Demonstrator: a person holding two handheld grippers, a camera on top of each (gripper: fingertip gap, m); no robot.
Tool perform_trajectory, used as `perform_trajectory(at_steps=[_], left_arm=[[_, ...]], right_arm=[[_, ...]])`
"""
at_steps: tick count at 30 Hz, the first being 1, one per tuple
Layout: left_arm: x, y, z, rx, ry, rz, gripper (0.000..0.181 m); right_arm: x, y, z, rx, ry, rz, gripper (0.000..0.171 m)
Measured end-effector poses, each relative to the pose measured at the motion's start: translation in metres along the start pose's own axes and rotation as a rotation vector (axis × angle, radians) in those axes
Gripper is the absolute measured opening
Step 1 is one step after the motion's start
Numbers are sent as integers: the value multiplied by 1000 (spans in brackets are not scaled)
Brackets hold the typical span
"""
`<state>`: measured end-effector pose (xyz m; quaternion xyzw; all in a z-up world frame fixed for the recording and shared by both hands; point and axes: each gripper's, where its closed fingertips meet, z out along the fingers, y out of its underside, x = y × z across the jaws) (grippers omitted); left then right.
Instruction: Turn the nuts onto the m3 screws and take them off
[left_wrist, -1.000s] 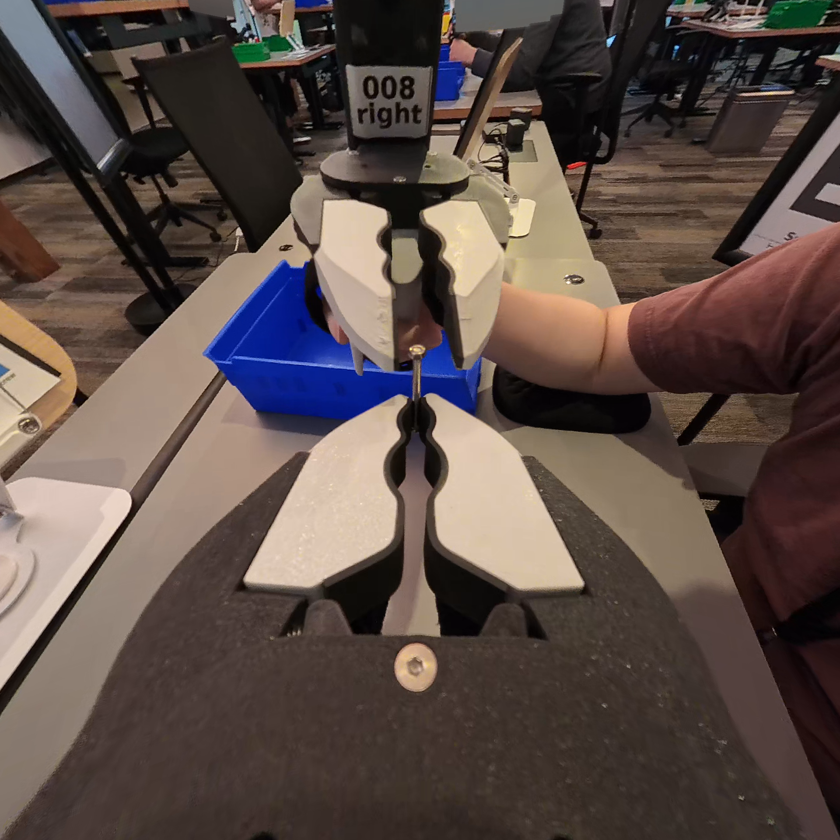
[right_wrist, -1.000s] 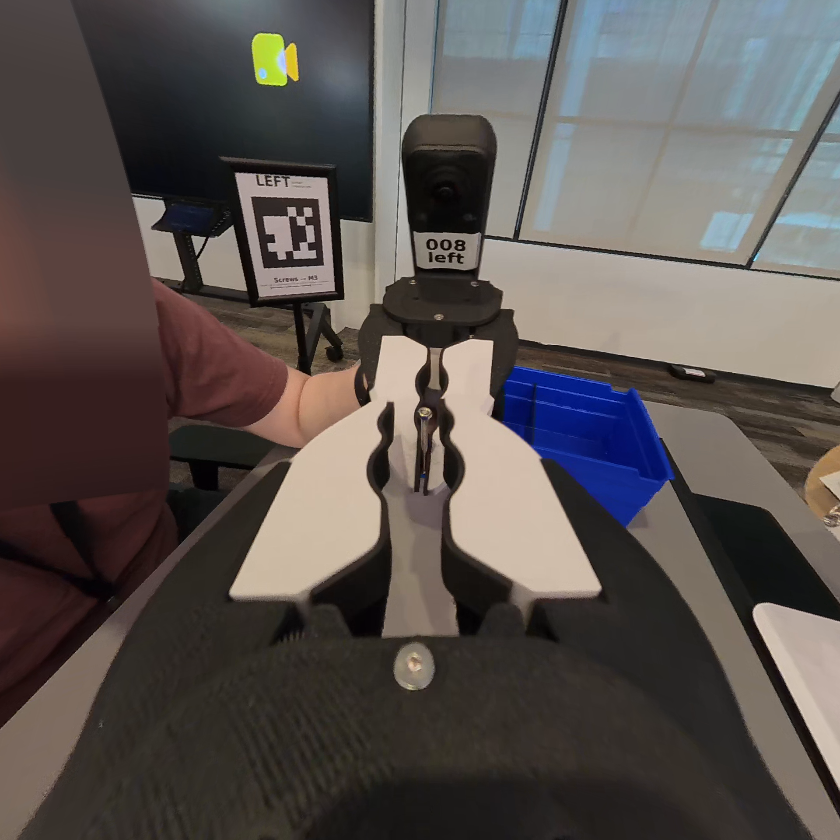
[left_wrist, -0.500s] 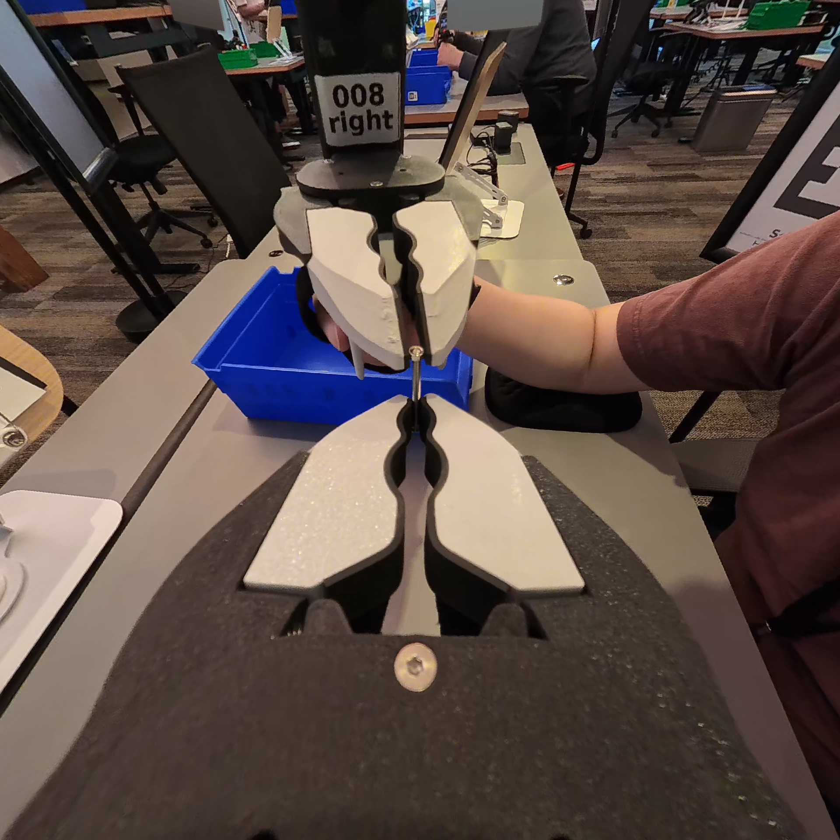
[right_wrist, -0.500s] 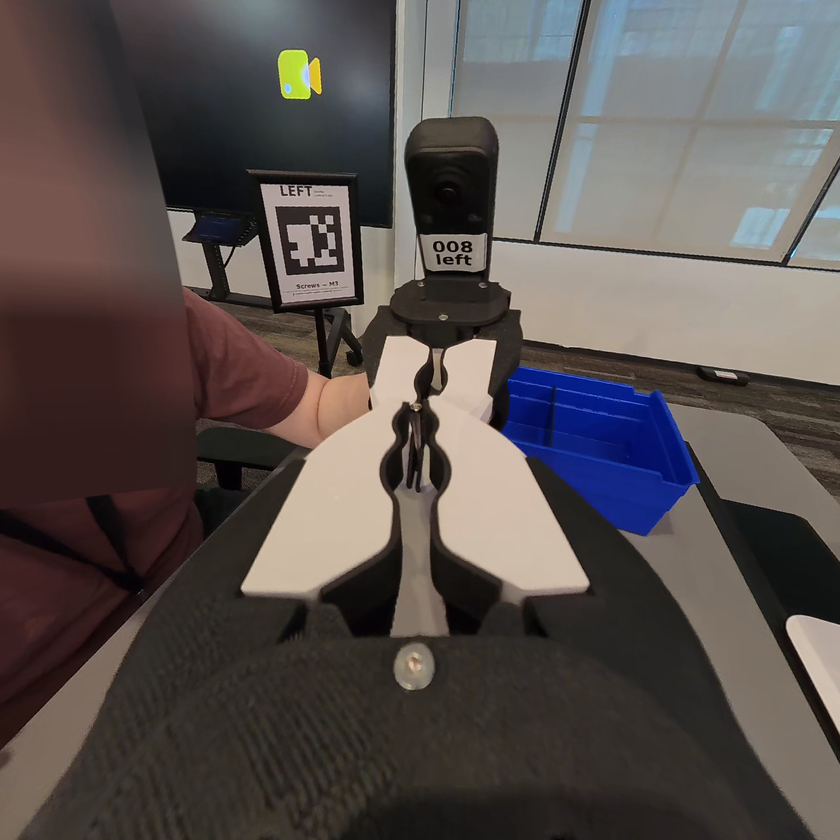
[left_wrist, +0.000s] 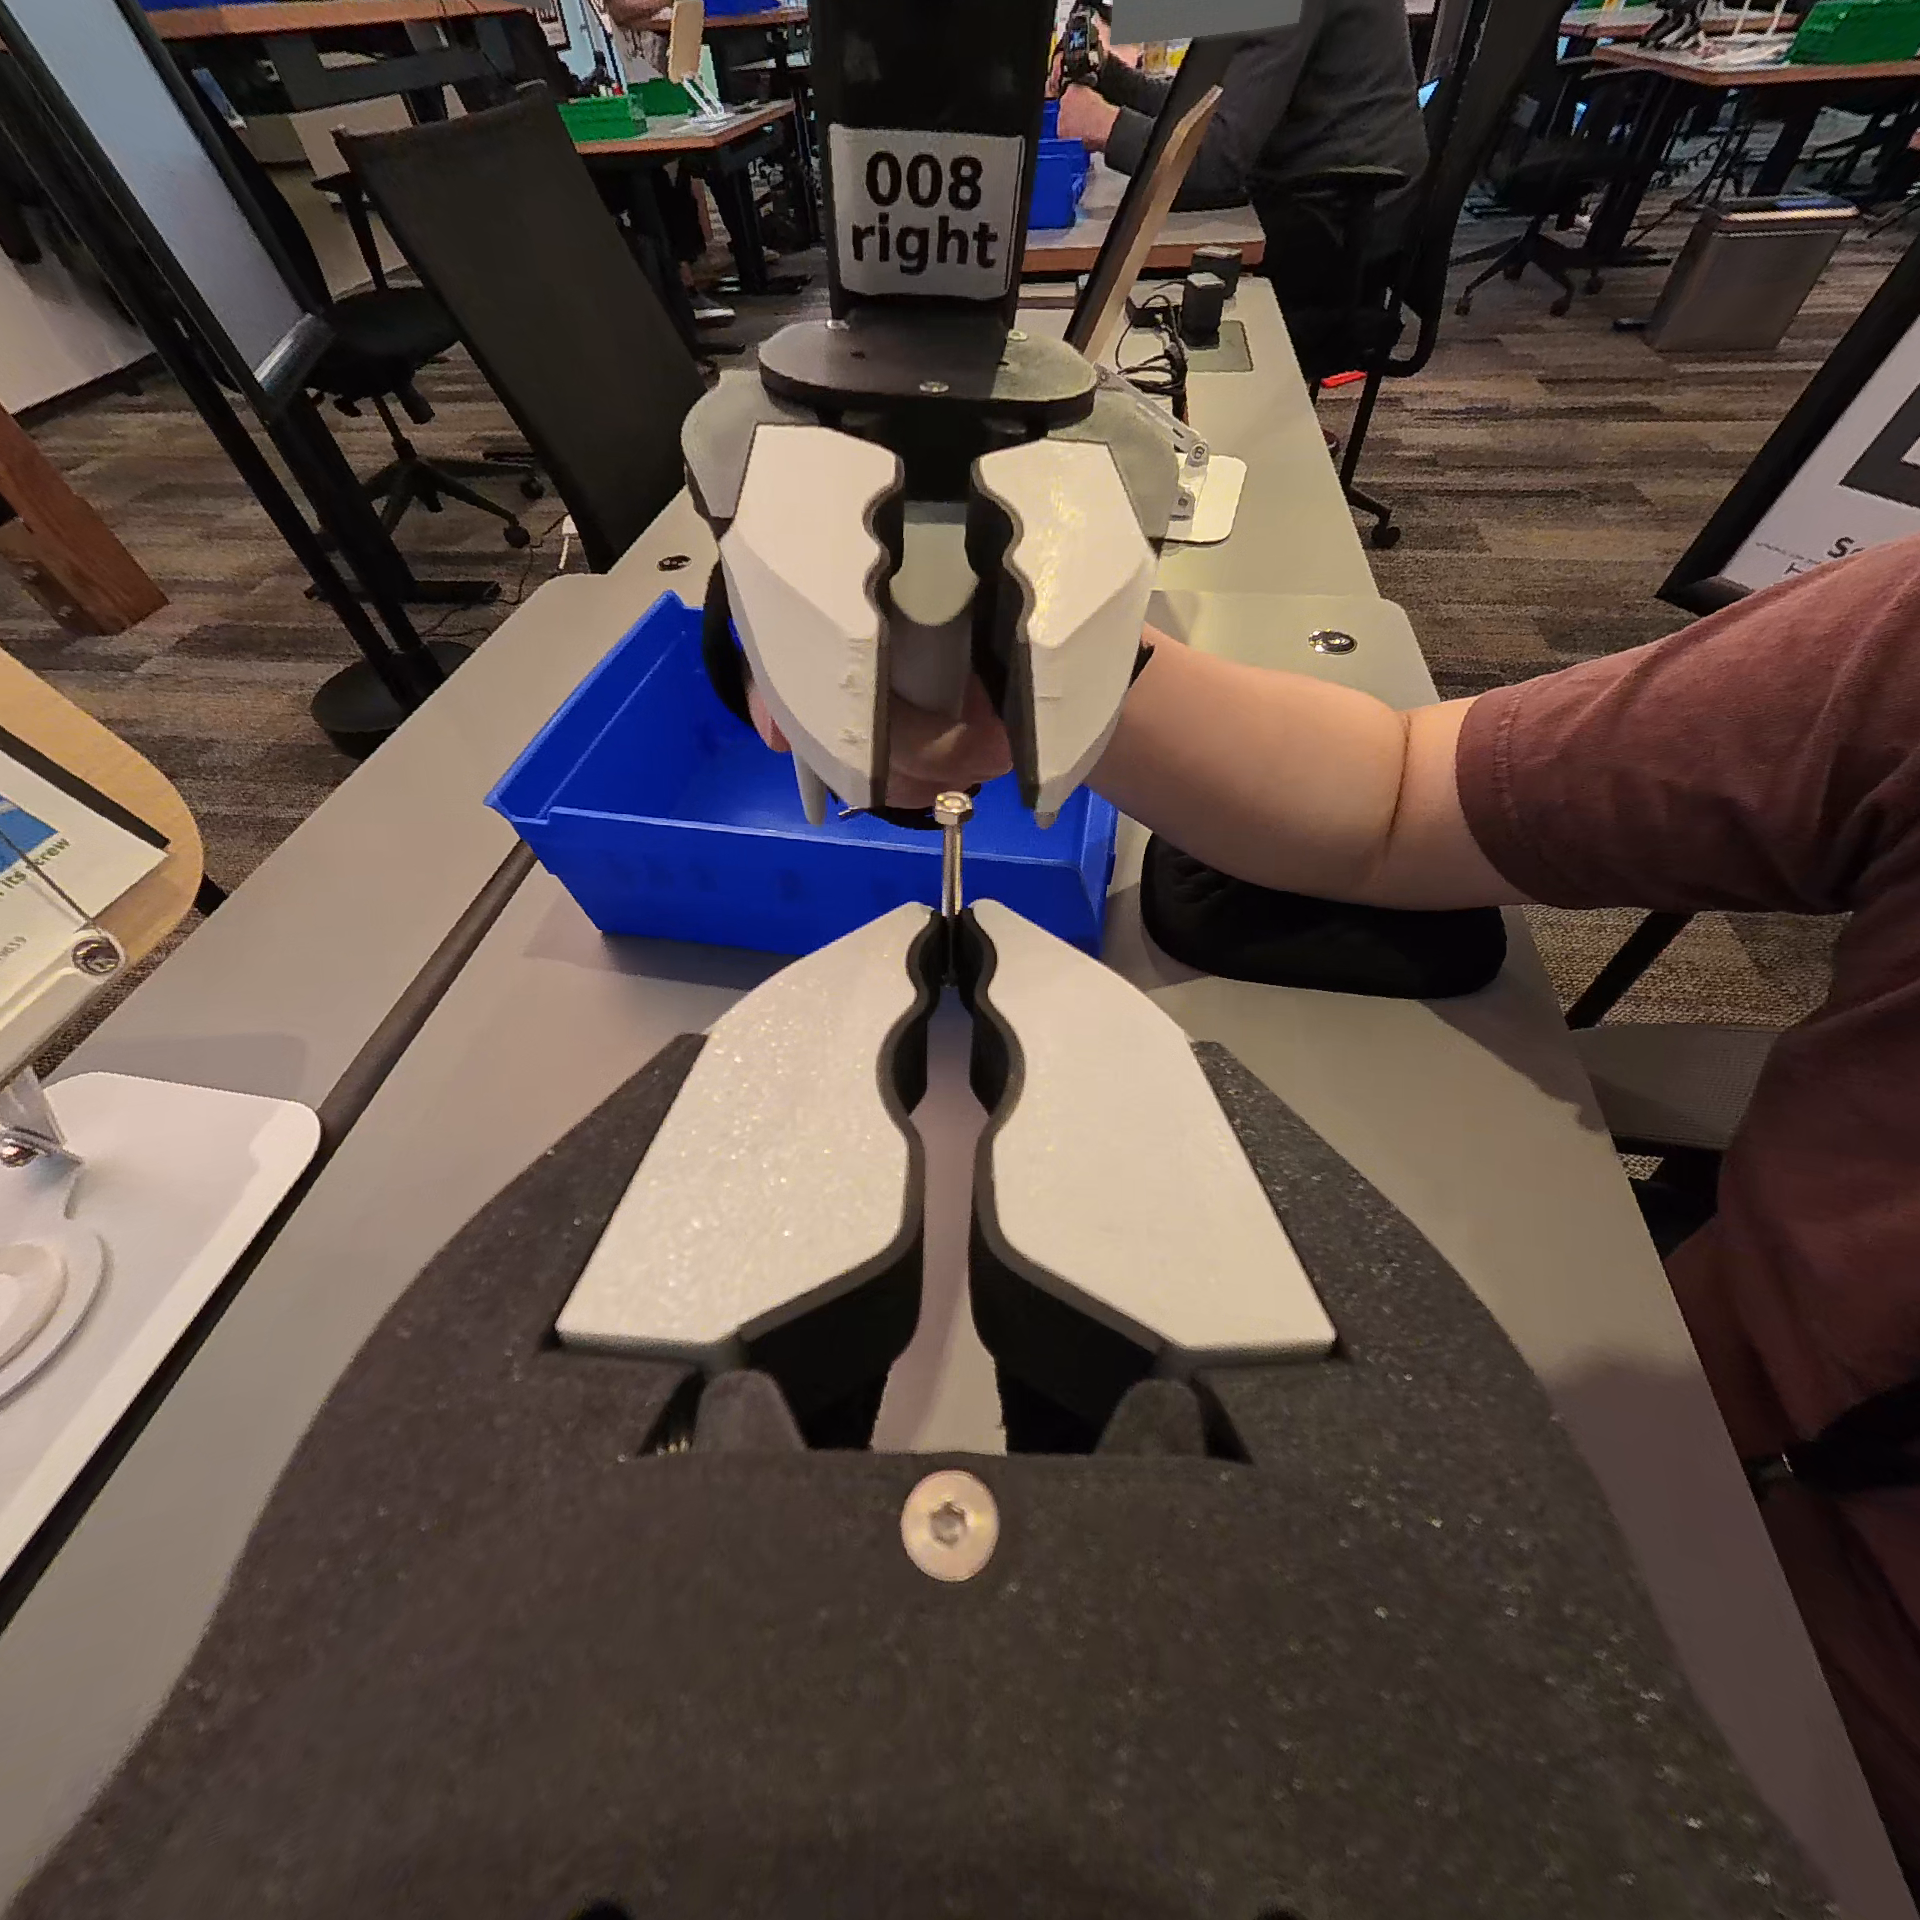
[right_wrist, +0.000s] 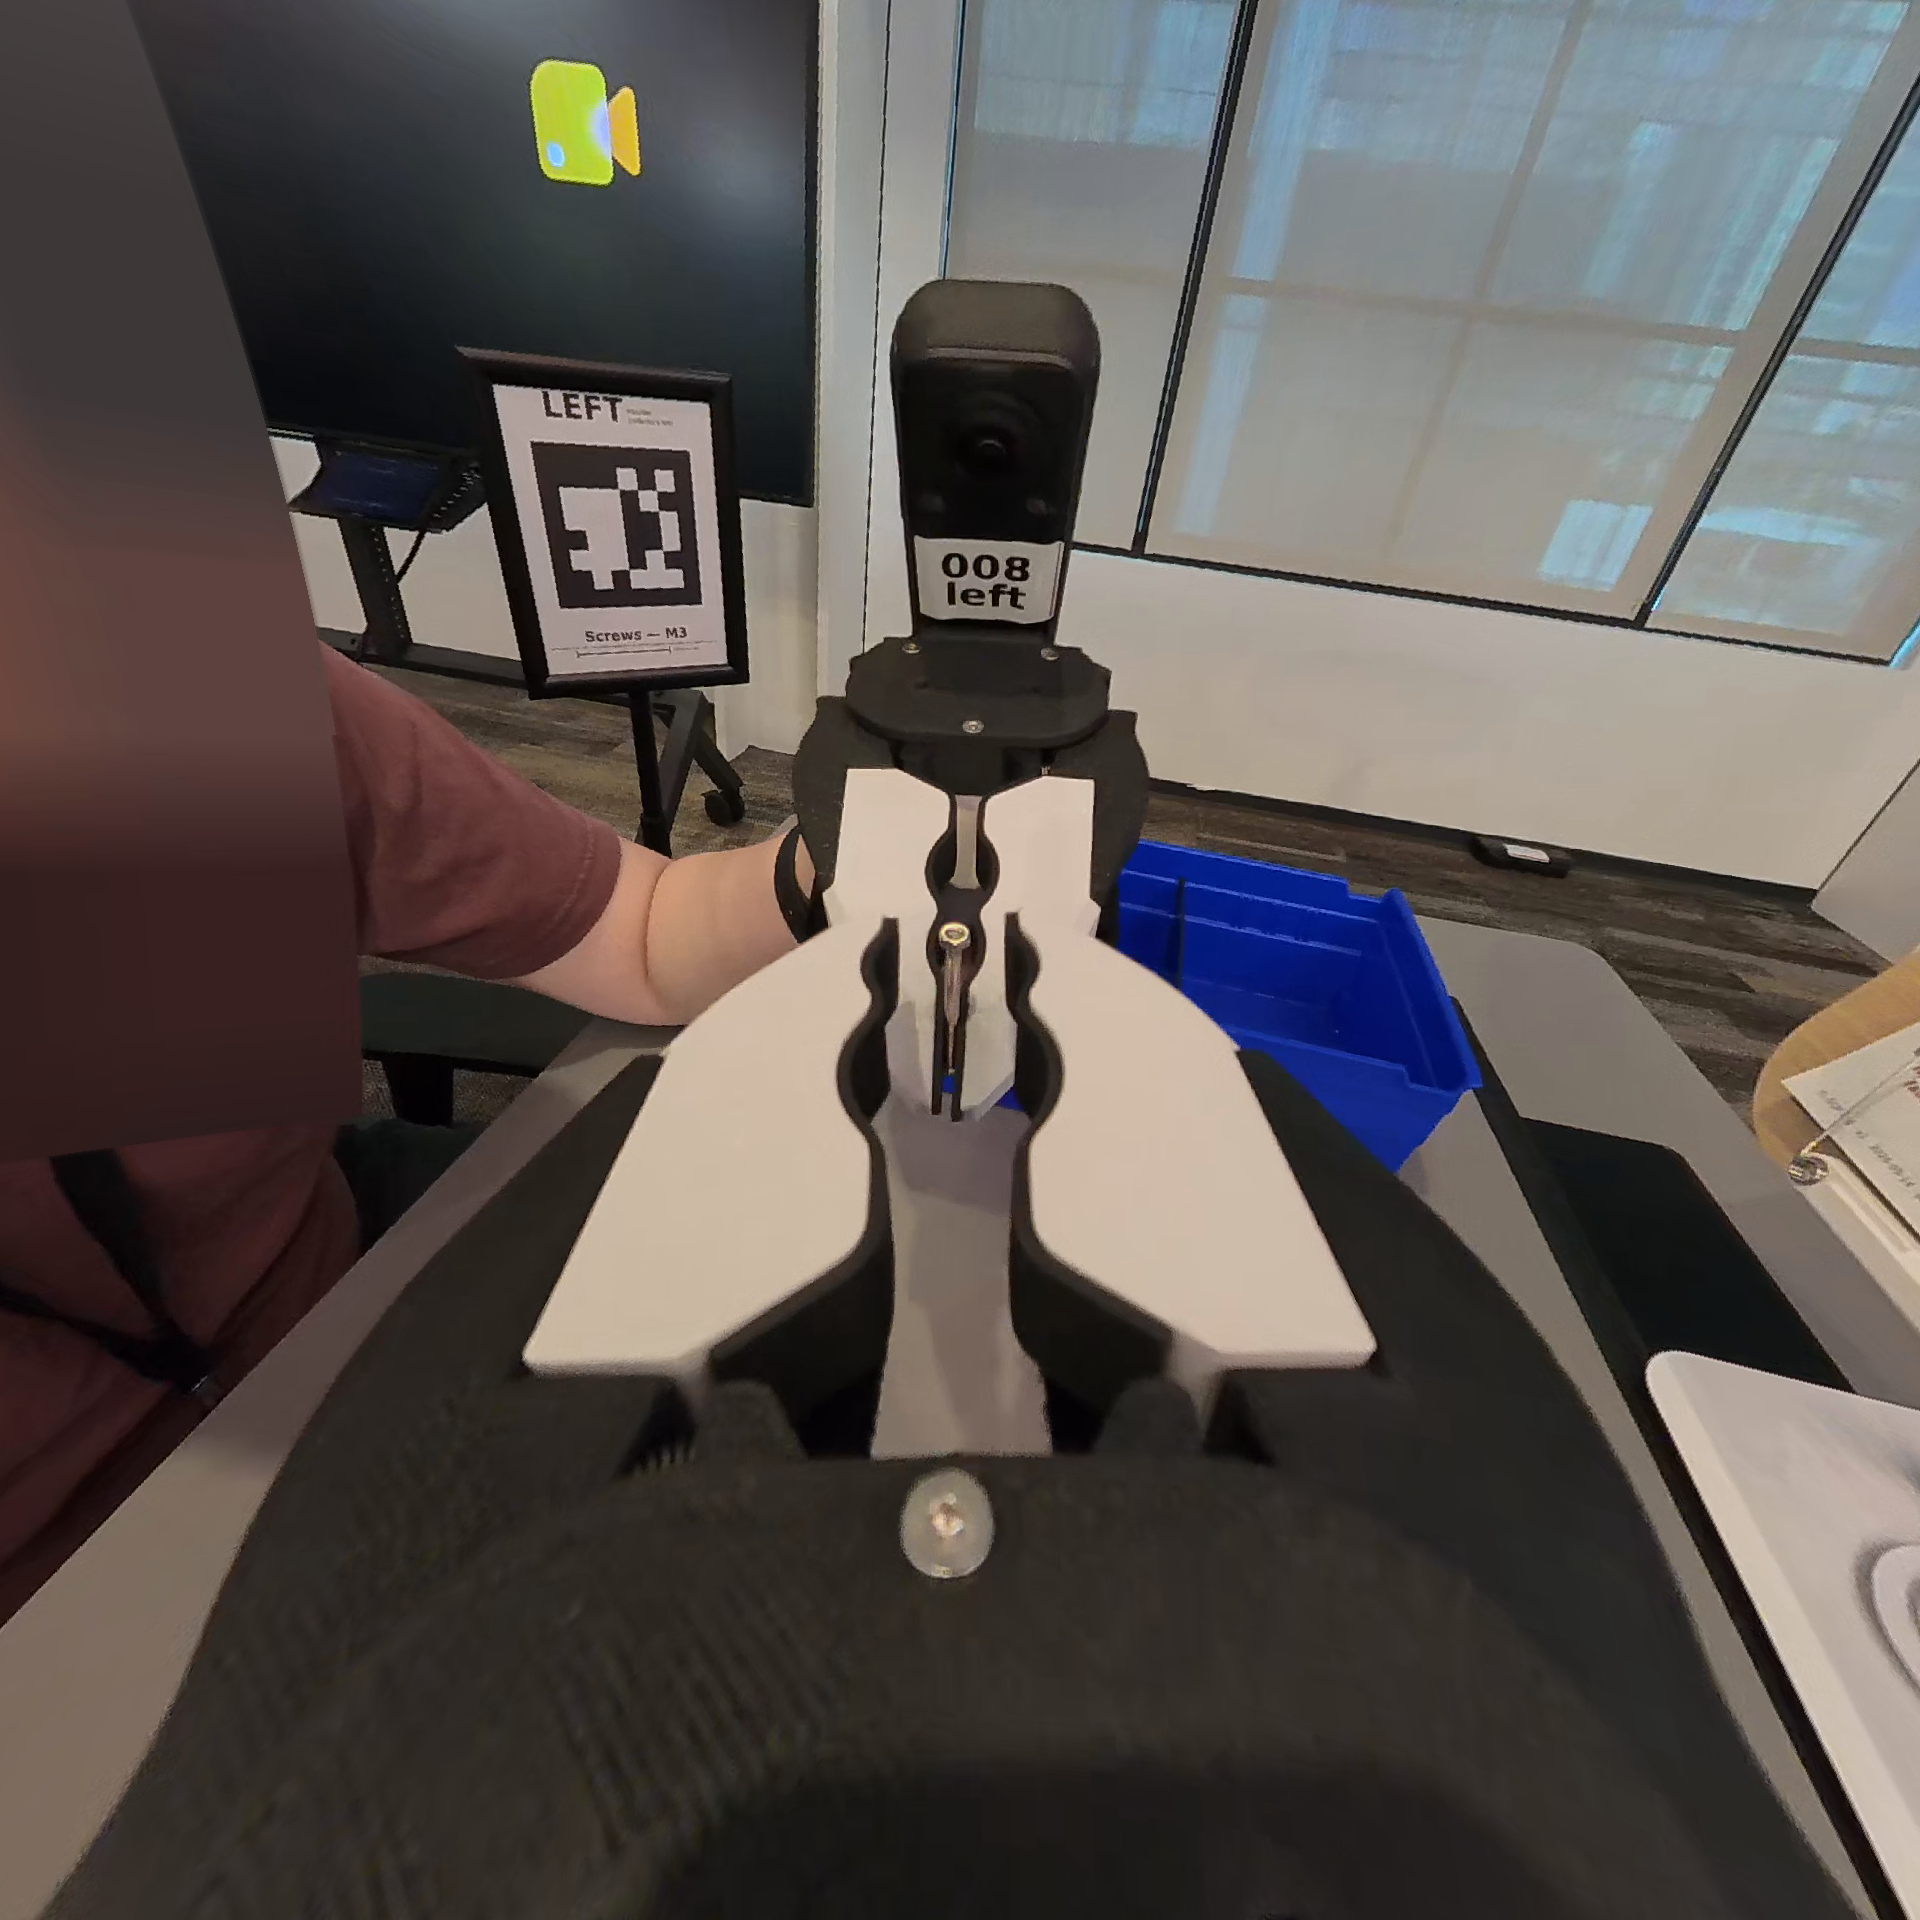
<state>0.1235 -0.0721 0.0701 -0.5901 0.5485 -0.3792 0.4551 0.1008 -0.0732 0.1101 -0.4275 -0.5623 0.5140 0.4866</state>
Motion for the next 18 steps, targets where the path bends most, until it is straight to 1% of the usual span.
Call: perform_trajectory(at_steps=[8, 15, 18], left_arm=[[-2, -1, -3, 6, -11, -1, 2], [-7, -2, -6, 15, -20, -16, 2], [-6, -1, -4, 14, -13, -15, 2]], right_arm=[[-6, 3, 3, -28, -13, -48, 22], [-1, 2, -1, -42, 19, -52, 22], [1, 0, 0, -20, 31, -40, 24]])
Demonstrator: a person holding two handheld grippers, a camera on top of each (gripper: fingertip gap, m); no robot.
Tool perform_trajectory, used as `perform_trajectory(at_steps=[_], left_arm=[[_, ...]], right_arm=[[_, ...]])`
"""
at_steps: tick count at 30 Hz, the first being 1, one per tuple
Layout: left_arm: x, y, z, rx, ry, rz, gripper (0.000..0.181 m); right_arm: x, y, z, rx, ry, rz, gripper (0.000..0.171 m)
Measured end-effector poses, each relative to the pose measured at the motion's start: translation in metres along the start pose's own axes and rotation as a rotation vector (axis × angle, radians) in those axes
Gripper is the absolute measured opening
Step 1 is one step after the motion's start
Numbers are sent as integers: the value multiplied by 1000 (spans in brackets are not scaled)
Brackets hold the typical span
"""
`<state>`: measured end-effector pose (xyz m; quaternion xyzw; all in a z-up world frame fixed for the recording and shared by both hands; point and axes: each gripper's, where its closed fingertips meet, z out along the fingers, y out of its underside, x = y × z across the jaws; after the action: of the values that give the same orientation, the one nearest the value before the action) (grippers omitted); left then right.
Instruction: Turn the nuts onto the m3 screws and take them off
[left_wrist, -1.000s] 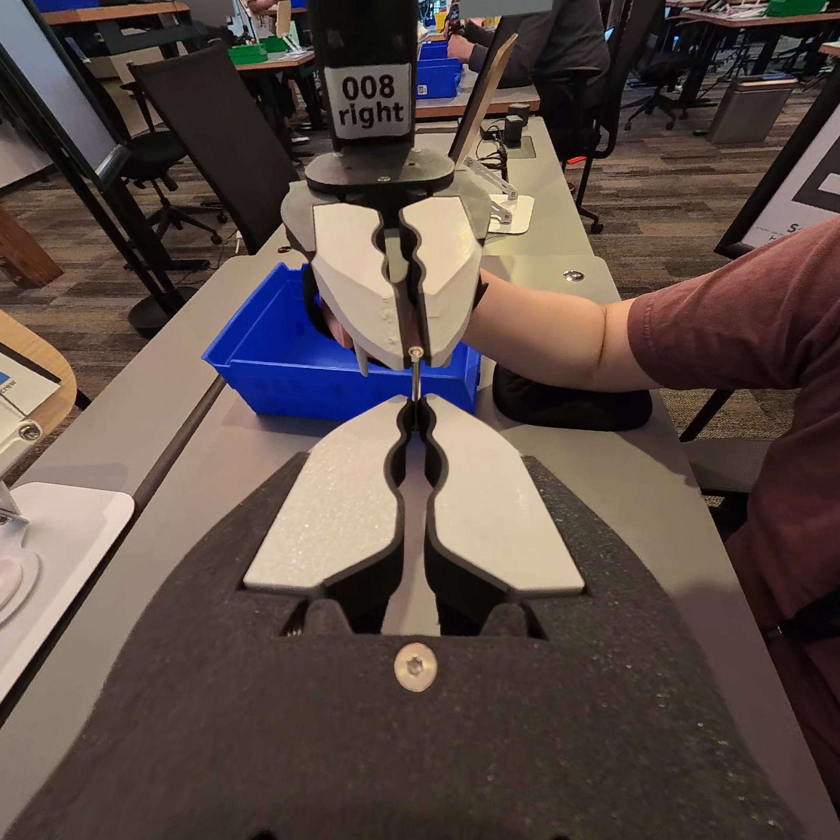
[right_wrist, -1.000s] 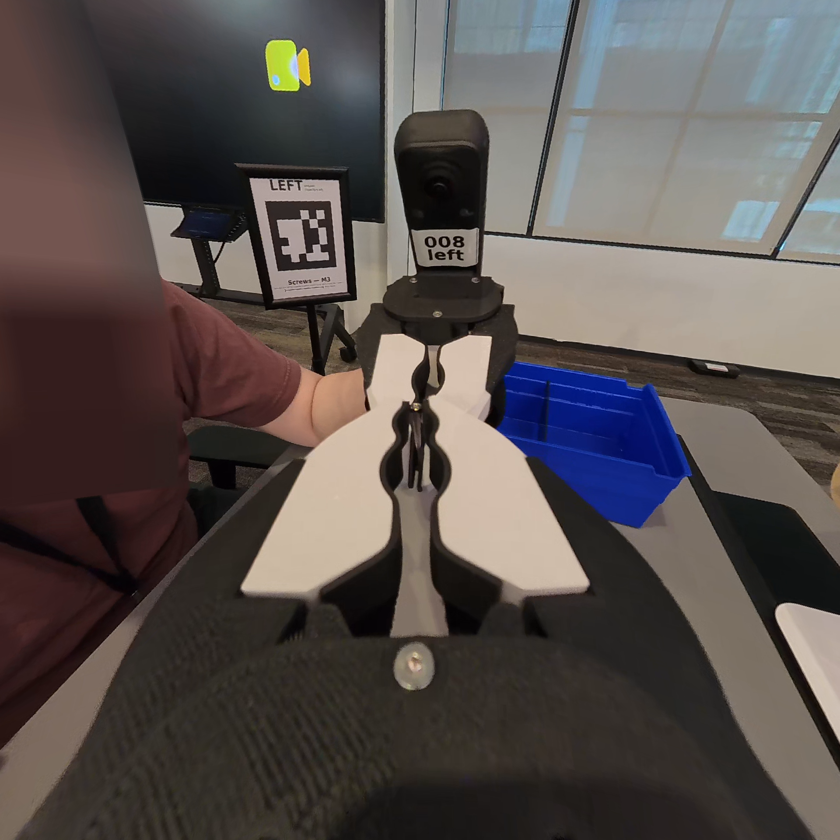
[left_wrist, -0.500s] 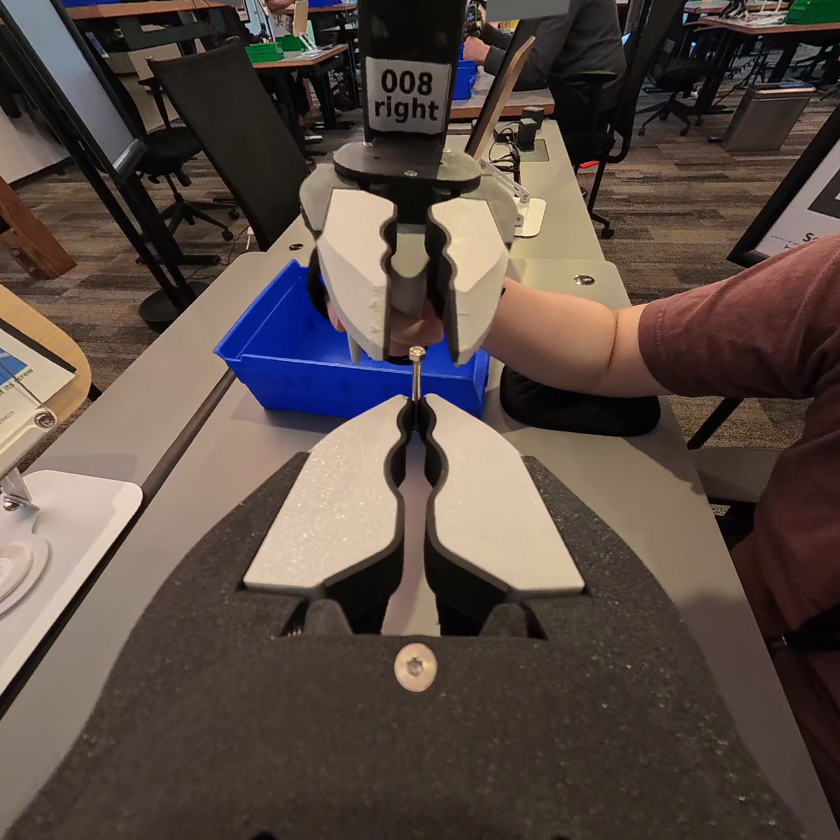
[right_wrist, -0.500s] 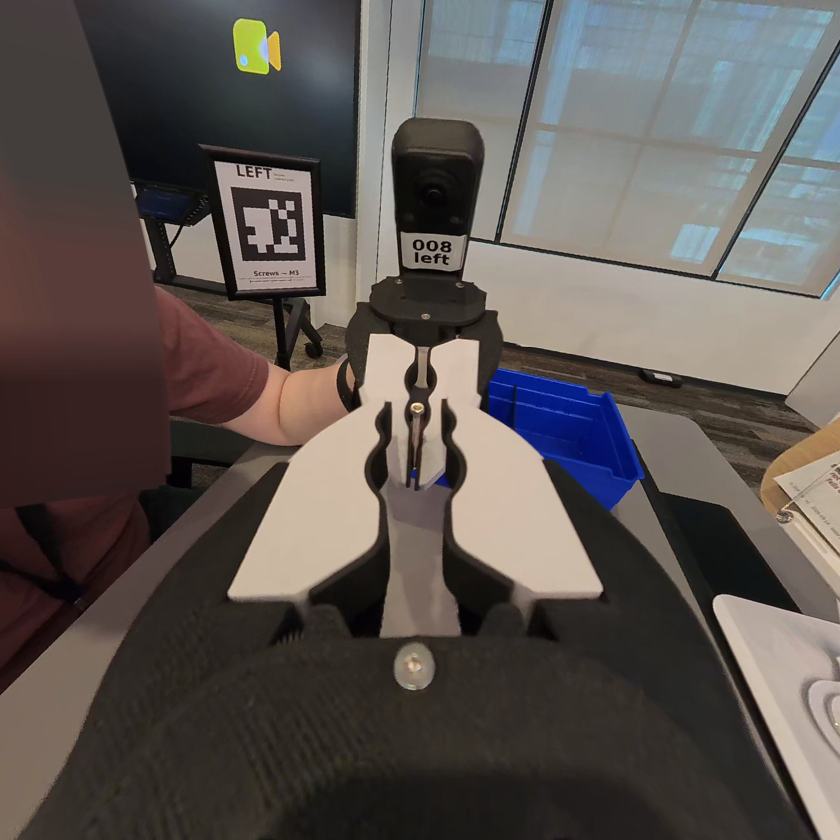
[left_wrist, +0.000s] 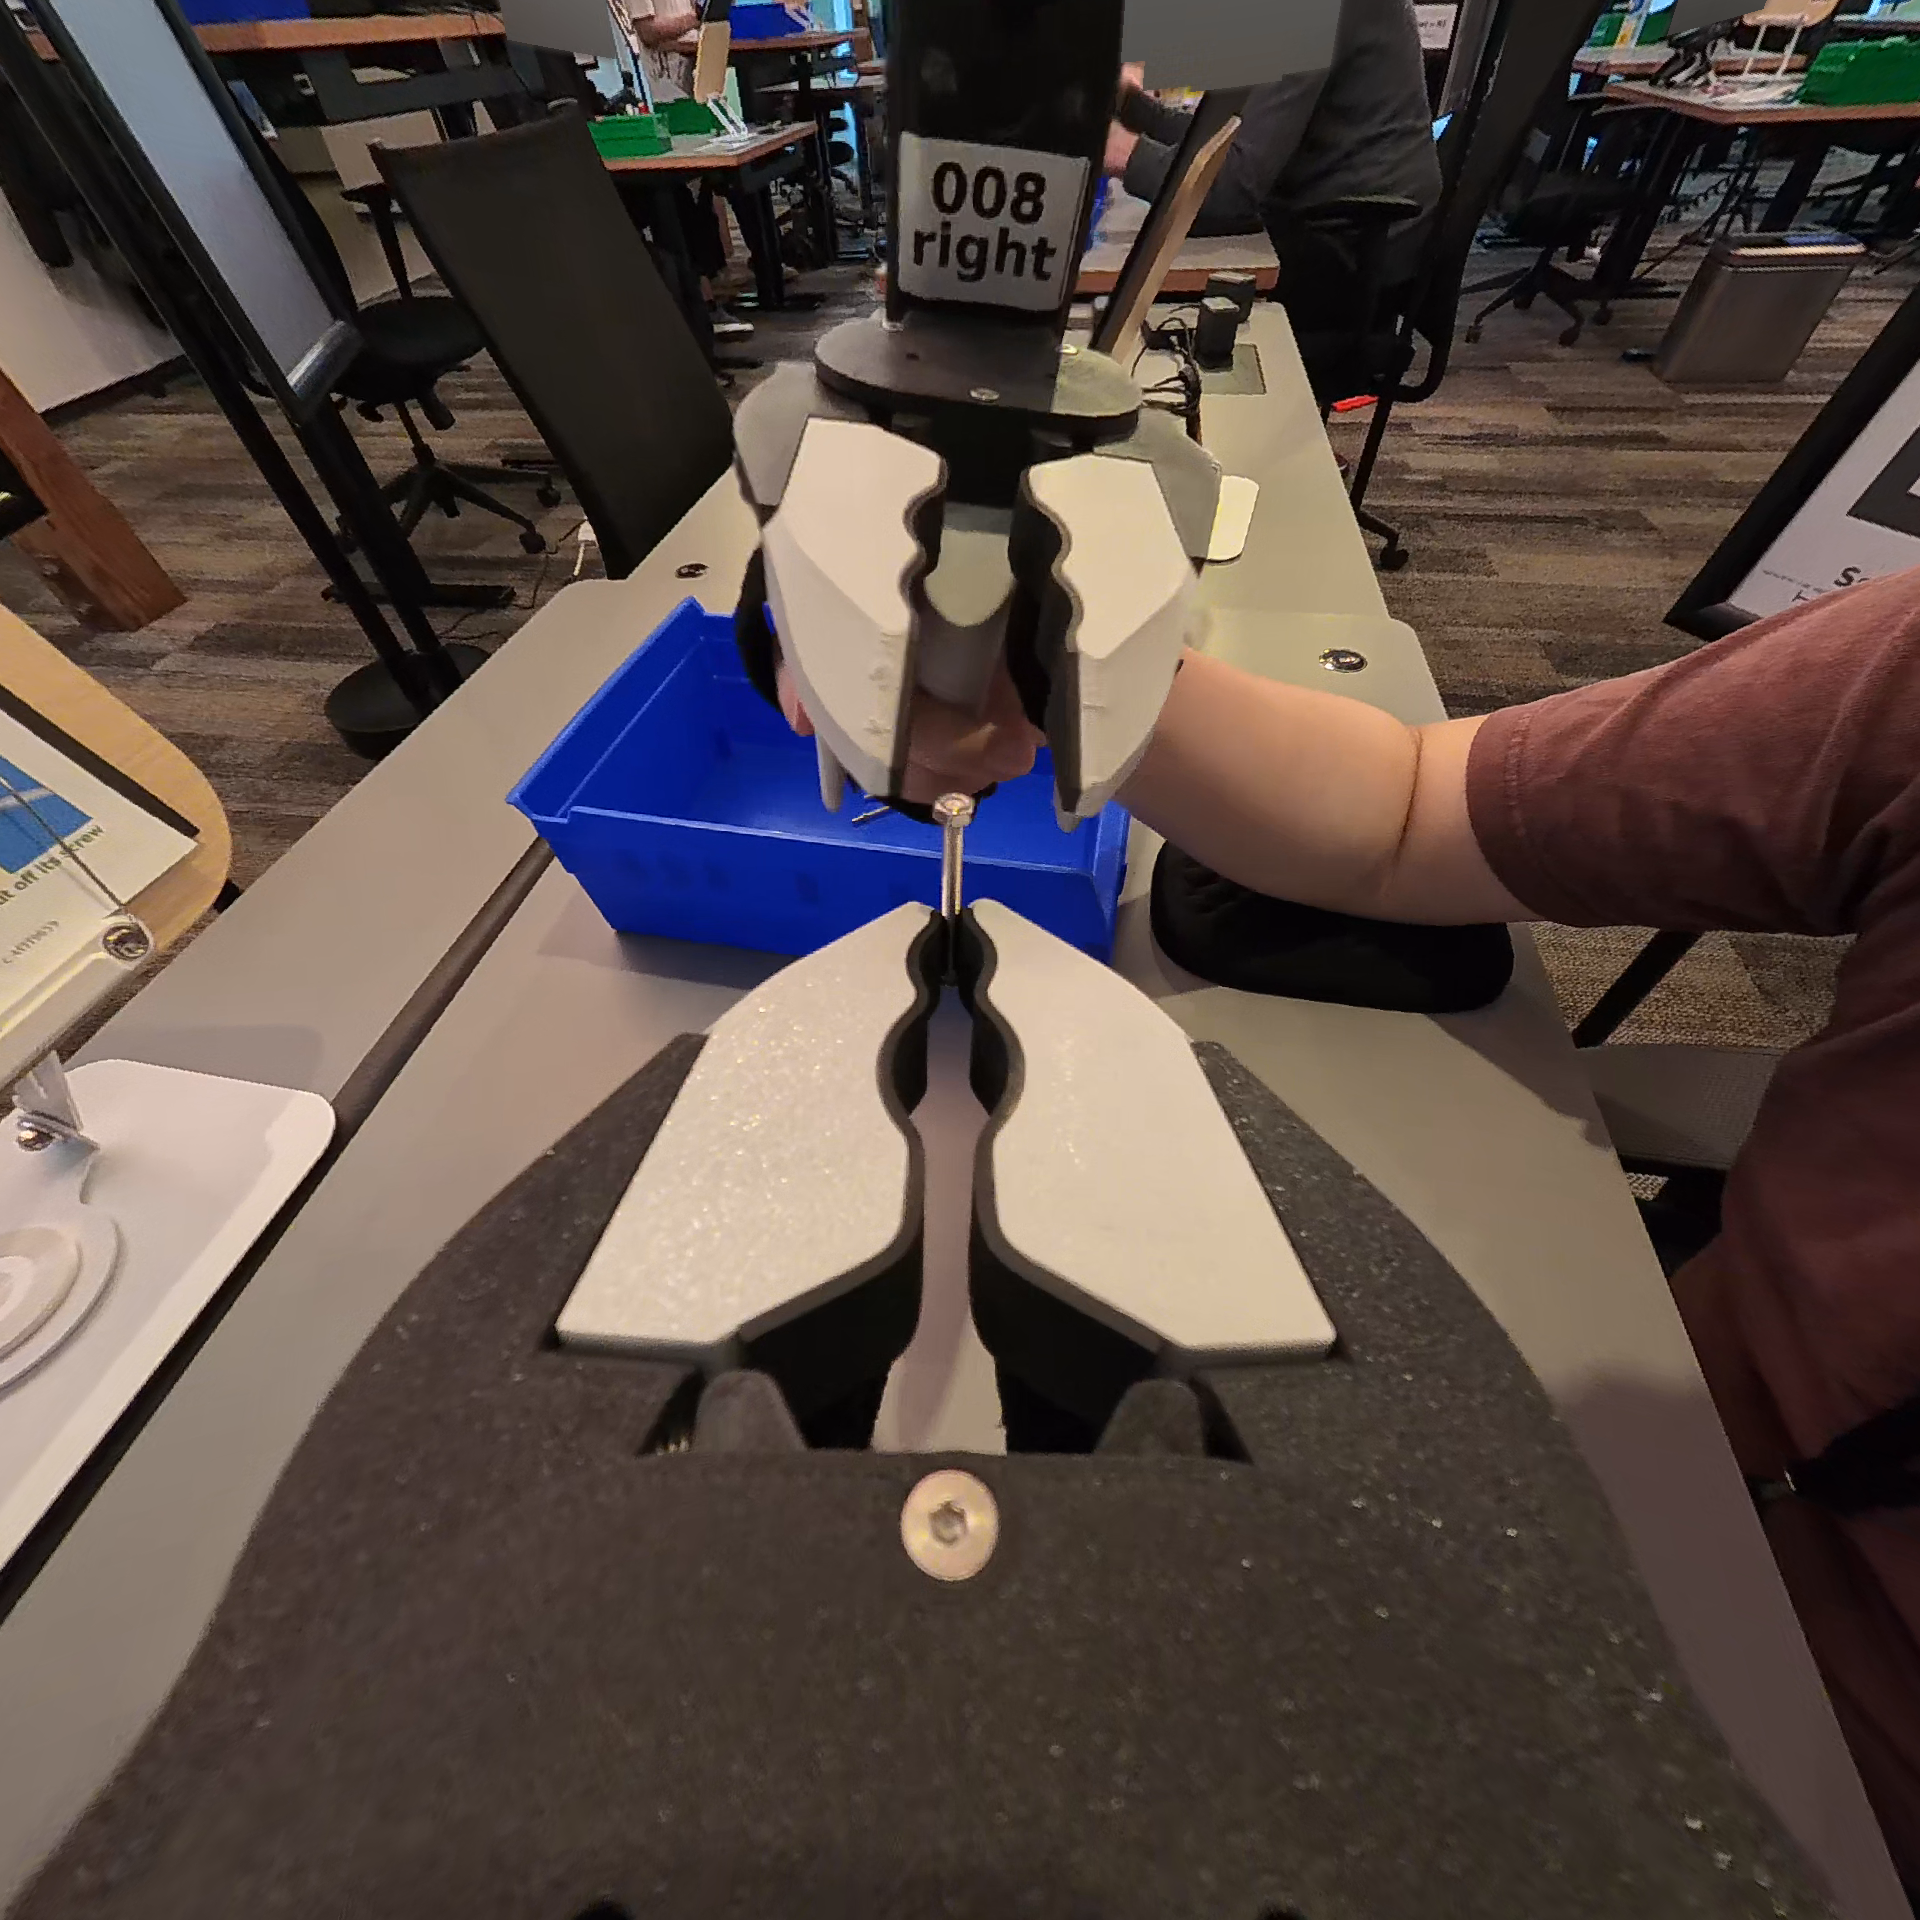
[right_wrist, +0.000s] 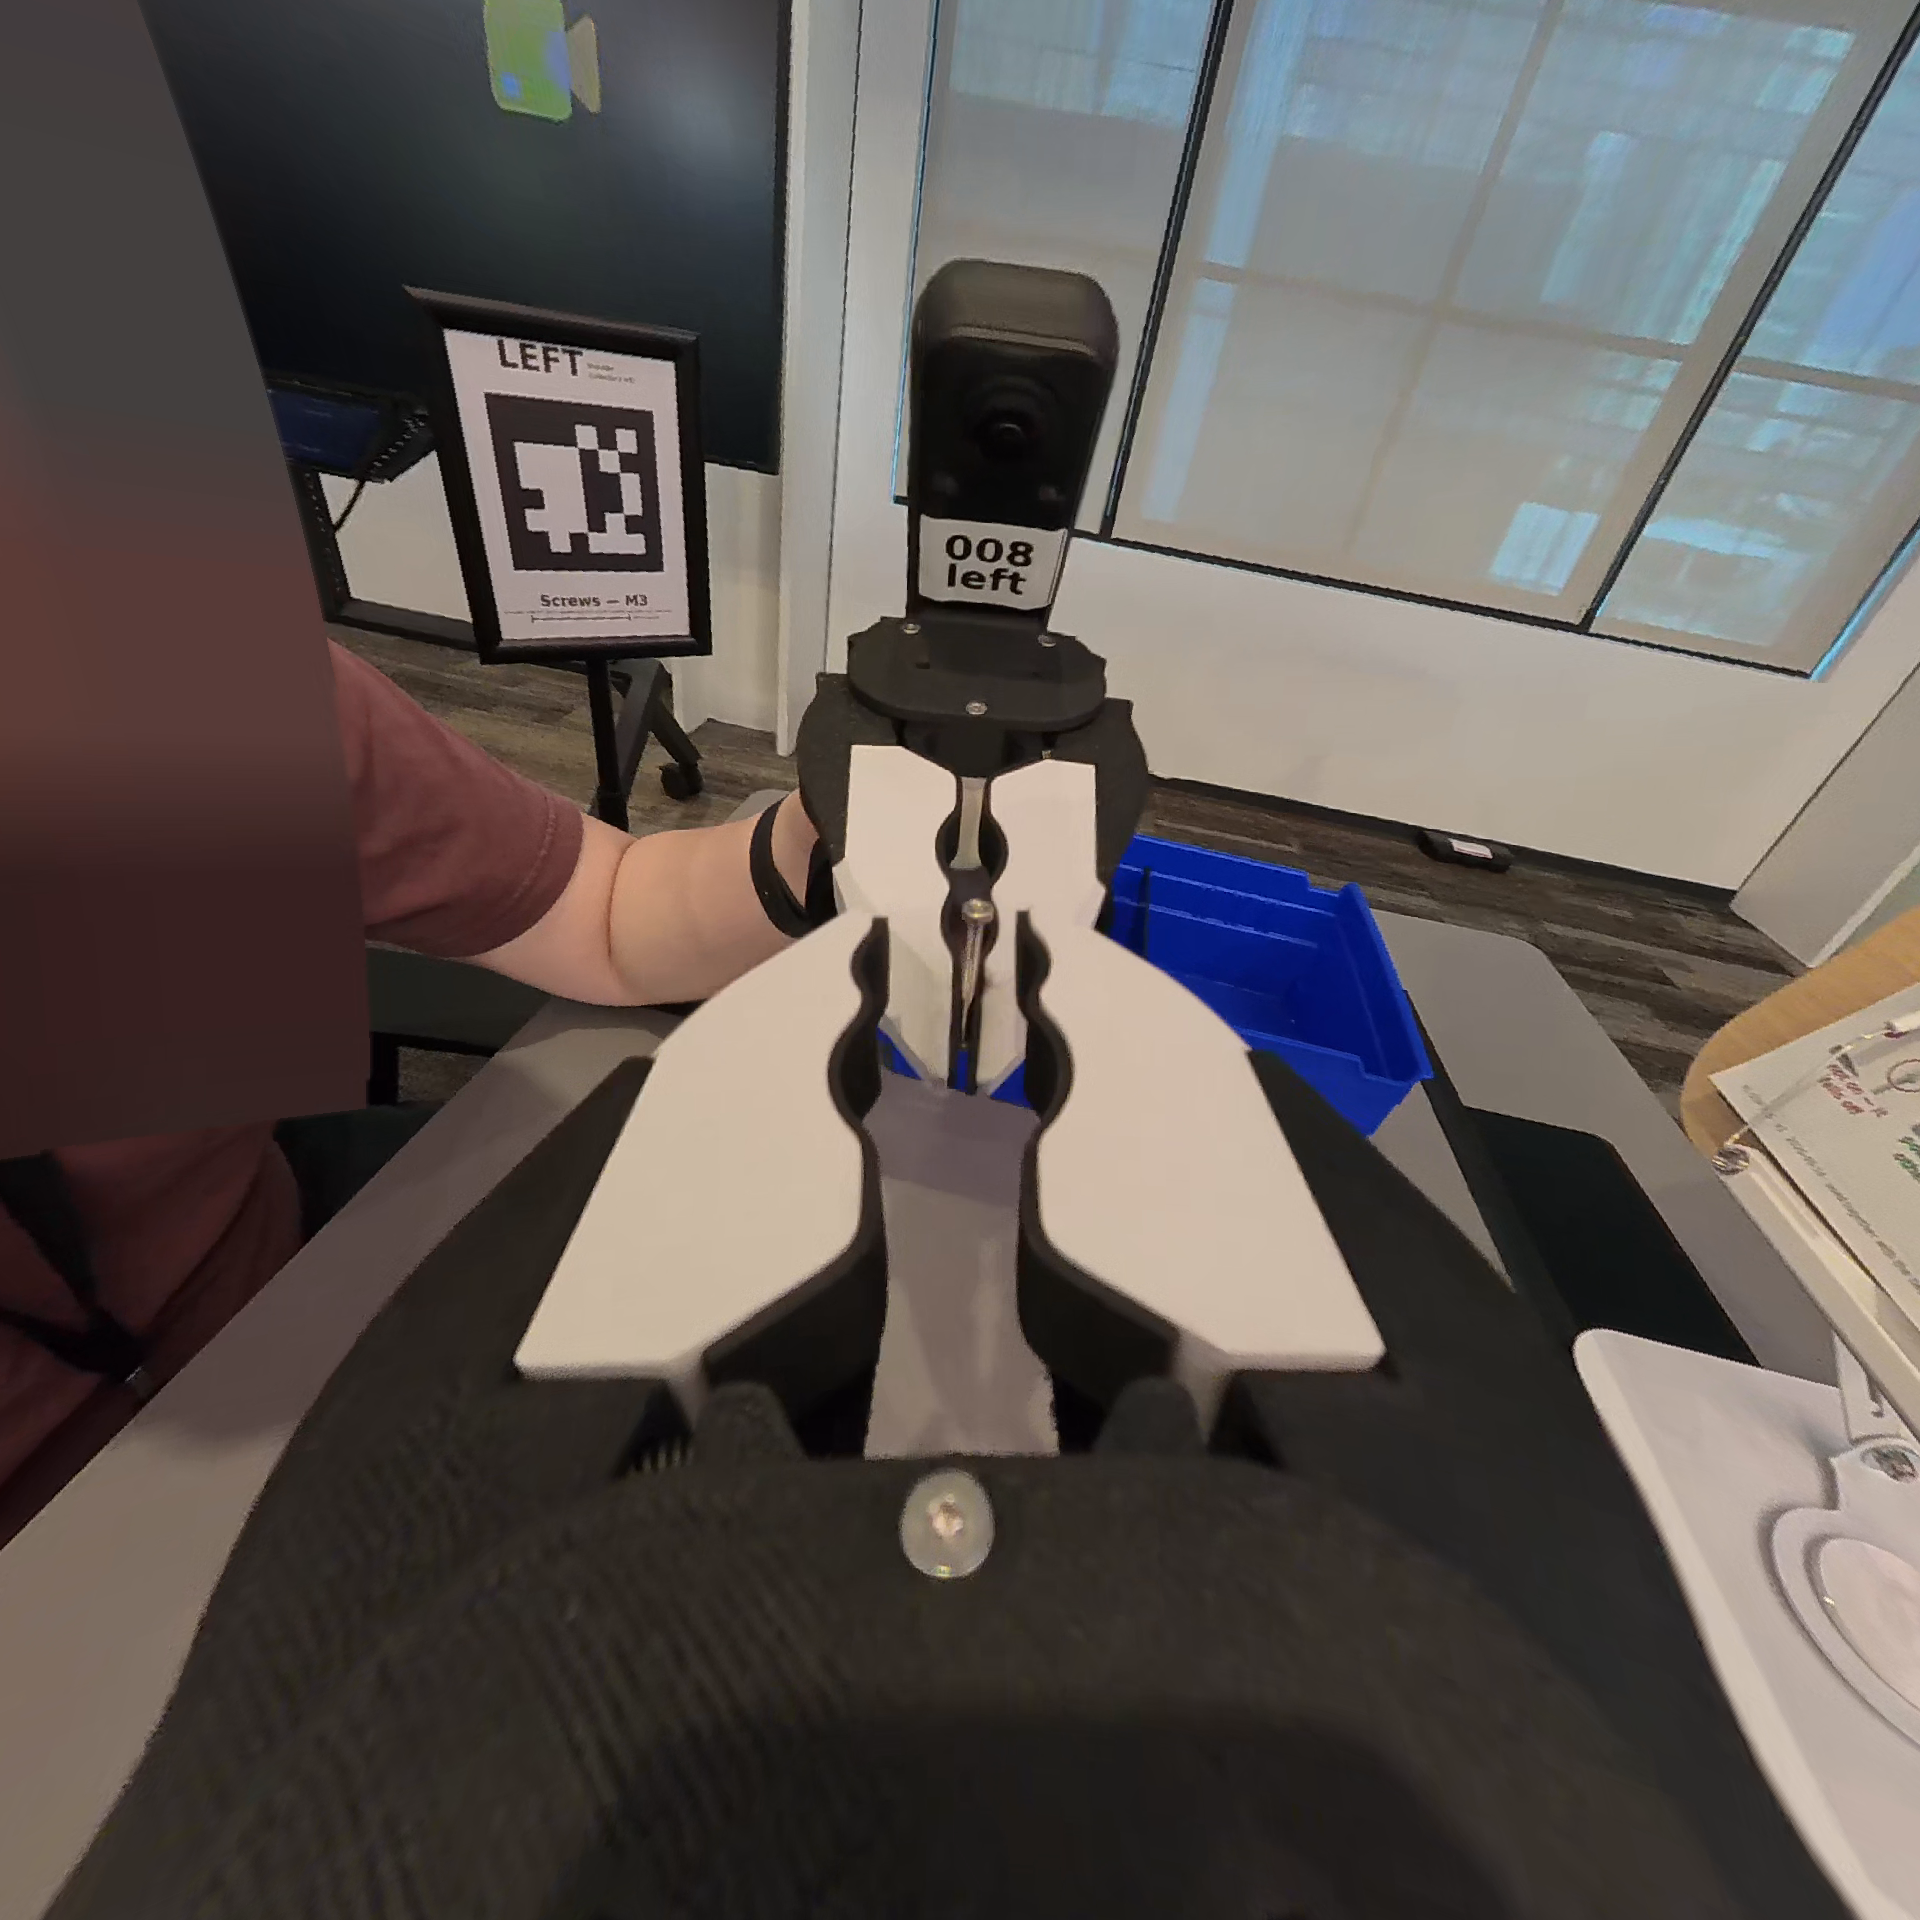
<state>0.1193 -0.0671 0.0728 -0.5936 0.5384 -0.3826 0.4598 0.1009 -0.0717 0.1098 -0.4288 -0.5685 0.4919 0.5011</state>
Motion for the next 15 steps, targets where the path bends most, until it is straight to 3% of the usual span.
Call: perform_trajectory(at_steps=[15], left_arm=[[-3, -2, -3, 11, -7, -13, 2]], right_arm=[[-1, -2, 1, 8, 6, -20, 27]])
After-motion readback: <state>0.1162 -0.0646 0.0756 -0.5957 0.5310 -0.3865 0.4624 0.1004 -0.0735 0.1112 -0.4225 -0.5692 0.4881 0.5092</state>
